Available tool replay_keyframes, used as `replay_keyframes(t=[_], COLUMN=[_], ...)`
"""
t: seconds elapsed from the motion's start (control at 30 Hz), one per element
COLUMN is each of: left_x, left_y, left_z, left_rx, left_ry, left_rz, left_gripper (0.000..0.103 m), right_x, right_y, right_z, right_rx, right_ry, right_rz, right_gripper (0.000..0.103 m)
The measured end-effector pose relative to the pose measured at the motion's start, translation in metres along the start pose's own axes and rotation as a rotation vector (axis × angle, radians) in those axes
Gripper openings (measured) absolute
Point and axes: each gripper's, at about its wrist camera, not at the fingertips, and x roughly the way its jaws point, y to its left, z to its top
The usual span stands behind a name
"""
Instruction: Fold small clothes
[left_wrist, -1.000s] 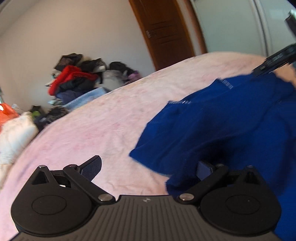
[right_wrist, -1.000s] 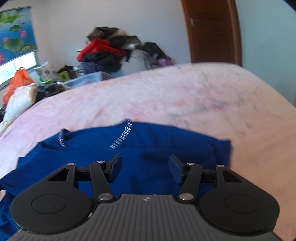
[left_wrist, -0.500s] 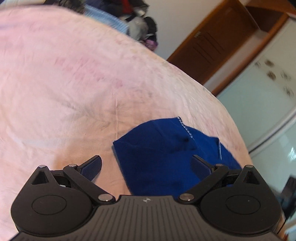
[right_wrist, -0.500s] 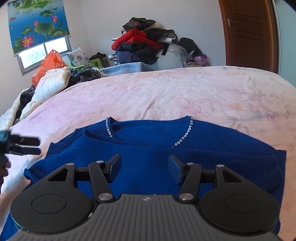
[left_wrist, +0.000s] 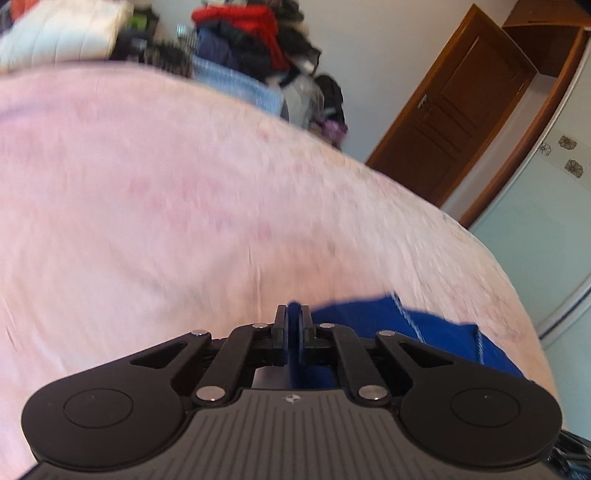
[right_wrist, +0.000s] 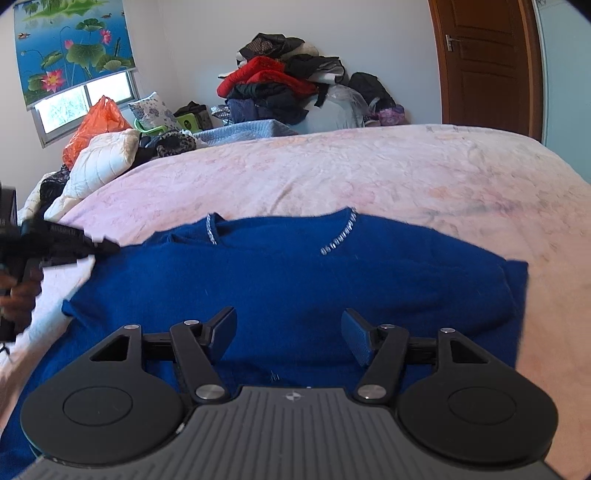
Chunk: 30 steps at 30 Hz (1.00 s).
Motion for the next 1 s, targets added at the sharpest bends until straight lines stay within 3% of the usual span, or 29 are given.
replay_keyframes(t=[0.07,0.17,0.27,0.37,0.53,0.63,0.7,0.73,0.77,0.9,1.0], left_x=[0.005,0.017,0.006,-0.016,-0.045,-0.066,-0.084,-0.092,-0.101,-0.136,-0.157], left_y=[-0.008,-0.016,-0.028,-0.037,-0.04,-0.038,-0.039,-0.041,-0.042,-0.052,-0.048], left_z=[0.012,0.016,0.007,-0.015,-0.058,-0.082,-0.095,-0.101,-0.107,-0.13,-0.144], left_rx=[0.068,0.145,0.209,0.232,0.226,0.219,0.233,0.248,0.264,0.34,0.349], left_ry=[-0.035,-0.015,-0.024,-0.009,0.095,0.132,0.117,0.108,0.096,0.091,0.132], left_rz=[0.073,0.169,0.184,0.147,0.08,0.066,0.071,0.074,0.072,0.045,0.002], left_gripper=[0.003,0.003,0.003,0.006,0.012,0.026,0.044,0.063,0.074,0.075,0.075], right_x=[-0.008,-0.02,-0.037,-0.05,-0.061,-0.074,-0.085,-0.09,-0.097,-0.131,-0.164], right_y=[-0.005,-0.009,-0.009,-0.007,-0.002,0.006,0.009,0.011,0.013,0.018,0.0], right_z=[-0.006,-0.013,-0.018,-0.024,-0.031,-0.04,-0.048,-0.053,-0.058,-0.088,-0.103], right_rx=[0.011,0.025,-0.002,-0.043,-0.114,-0.201,-0.237,-0.26,-0.29,-0.41,-0.405], right_ry=[0.003,0.006,-0.006,-0.01,0.095,0.176,0.239,0.267,0.296,0.459,0.519], right_rz=[-0.007,-0.002,0.015,0.068,0.224,0.282,0.367,0.399,0.43,0.516,0.533], right_gripper=[0.067,0.068,0.072,0.078,0.081,0.084,0.088,0.09,0.092,0.093,0.093])
